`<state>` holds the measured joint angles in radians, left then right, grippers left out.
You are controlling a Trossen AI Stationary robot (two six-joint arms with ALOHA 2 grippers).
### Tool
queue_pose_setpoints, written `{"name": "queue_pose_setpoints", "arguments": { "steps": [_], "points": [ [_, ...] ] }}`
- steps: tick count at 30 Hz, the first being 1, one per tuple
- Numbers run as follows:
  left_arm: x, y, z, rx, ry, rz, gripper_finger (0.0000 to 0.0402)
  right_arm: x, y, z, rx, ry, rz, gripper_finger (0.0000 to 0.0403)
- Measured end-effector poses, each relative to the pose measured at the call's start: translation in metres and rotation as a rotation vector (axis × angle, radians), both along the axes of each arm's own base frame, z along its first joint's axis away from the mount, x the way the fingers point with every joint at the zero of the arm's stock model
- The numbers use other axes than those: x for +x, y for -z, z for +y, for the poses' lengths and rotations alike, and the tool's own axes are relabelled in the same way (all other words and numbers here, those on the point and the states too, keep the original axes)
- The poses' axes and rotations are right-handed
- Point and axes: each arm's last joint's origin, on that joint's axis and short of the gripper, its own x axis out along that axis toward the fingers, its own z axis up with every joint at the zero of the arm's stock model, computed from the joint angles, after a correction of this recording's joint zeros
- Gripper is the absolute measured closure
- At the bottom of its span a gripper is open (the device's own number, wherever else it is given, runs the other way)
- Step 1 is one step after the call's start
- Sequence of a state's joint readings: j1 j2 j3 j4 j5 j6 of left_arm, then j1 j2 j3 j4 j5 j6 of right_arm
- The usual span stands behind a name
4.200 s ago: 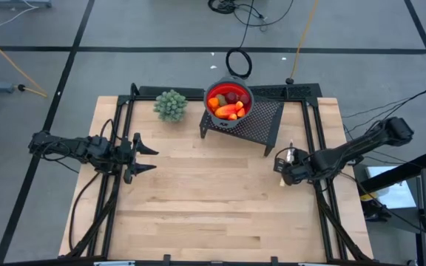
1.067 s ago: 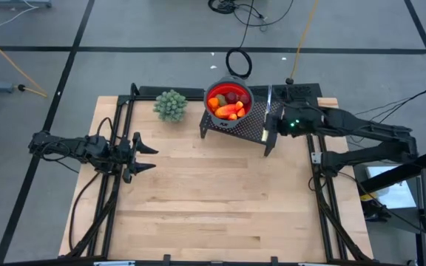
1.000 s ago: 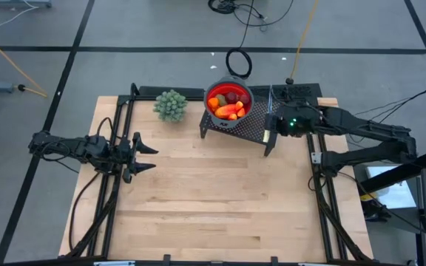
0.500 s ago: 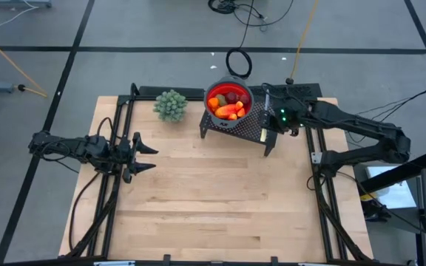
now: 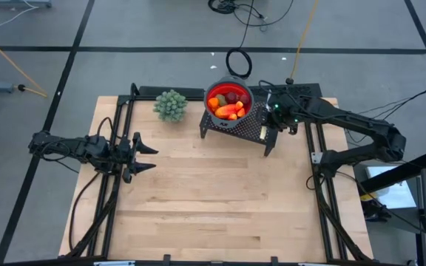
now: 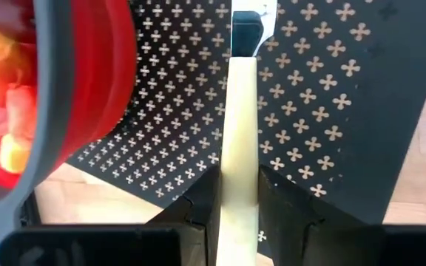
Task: Pick & Place Fruit
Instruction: Put the yellow table knife on the red shelf
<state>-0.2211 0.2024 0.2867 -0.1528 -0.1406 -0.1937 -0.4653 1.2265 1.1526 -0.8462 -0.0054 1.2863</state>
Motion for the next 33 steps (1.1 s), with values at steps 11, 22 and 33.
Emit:
{"name": "queue_pose_setpoints", "arguments": {
  "steps": [11, 22, 33],
  "points": [
    [0.0, 0.0, 0.0, 0.006, 0.0, 0.0, 0.0151, 0.002, 0.007, -0.003, 0.027, 0.023, 0.039, 0.0332],
    [0.0, 0.0, 0.0, -0.003, 0.001, 0.002, 0.0151, 0.01, 0.015, -0.008, 0.001, 0.019, 0.08, 0.0332],
    [0.0, 0.0, 0.0, -0.011, 0.0, 0.002, 0.0151, 0.009, 0.022, -0.009, -0.041, 0.03, 0.106, 0.0332]
  ]
}}
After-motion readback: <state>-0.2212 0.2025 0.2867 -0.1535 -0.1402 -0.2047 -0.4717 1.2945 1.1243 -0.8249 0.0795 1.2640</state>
